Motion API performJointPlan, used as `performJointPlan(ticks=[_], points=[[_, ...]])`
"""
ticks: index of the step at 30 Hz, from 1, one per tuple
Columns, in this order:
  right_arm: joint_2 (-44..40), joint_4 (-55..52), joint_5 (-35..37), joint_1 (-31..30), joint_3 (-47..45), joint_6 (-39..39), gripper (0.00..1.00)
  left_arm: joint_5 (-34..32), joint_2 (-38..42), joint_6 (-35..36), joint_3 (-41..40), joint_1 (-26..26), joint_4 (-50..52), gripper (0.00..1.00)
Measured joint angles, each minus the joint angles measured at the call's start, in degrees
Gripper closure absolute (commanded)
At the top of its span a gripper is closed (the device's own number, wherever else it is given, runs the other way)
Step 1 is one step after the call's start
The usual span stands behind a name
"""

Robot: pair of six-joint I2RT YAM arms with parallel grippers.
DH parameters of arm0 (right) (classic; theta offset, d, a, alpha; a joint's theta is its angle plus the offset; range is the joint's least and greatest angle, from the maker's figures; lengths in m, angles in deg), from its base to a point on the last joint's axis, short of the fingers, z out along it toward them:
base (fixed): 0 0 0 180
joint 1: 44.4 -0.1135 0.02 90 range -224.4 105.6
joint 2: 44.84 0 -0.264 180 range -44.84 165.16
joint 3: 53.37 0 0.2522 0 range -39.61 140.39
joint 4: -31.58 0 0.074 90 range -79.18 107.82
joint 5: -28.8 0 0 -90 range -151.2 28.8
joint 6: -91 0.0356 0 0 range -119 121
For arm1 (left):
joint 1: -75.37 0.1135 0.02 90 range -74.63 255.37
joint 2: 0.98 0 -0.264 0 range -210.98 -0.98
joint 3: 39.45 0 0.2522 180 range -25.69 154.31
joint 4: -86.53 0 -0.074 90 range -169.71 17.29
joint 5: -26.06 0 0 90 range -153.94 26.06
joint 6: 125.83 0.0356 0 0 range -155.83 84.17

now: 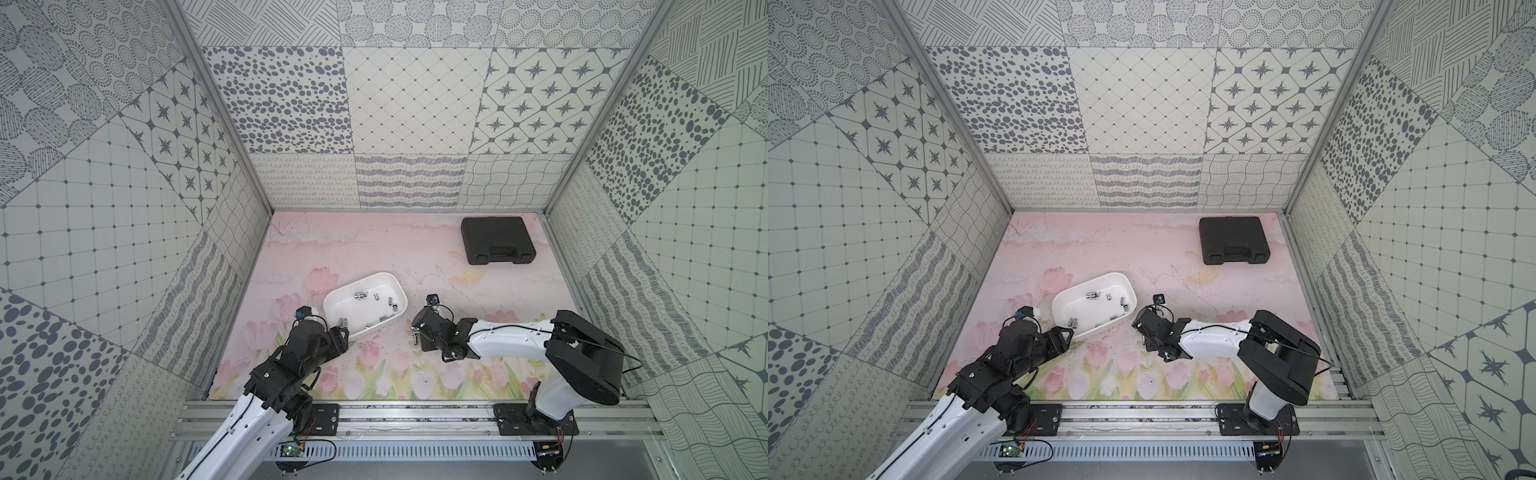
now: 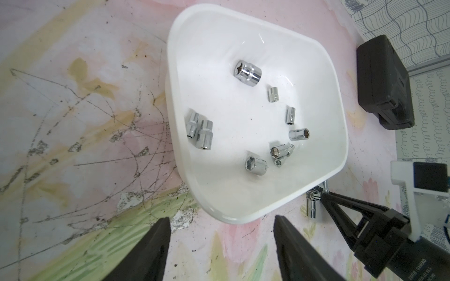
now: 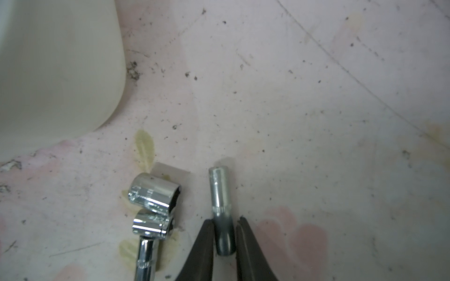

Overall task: Put the socket on the desktop into the storage box
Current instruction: Pick up the socket head from the center of the board.

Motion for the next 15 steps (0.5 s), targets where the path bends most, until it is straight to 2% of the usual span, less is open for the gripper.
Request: performJointPlan(ticks=[8,15], points=[[1.4,0.7,0.0,1.2,1.3,-1.1,0.75,0.0,0.0,0.0,0.0,0.0,0.0,0.28],[1.5,0.8,0.0,1.6,1.3,-1.3,0.88,0.0,0.0,0.0,0.0,0.0,0.0,0.28]])
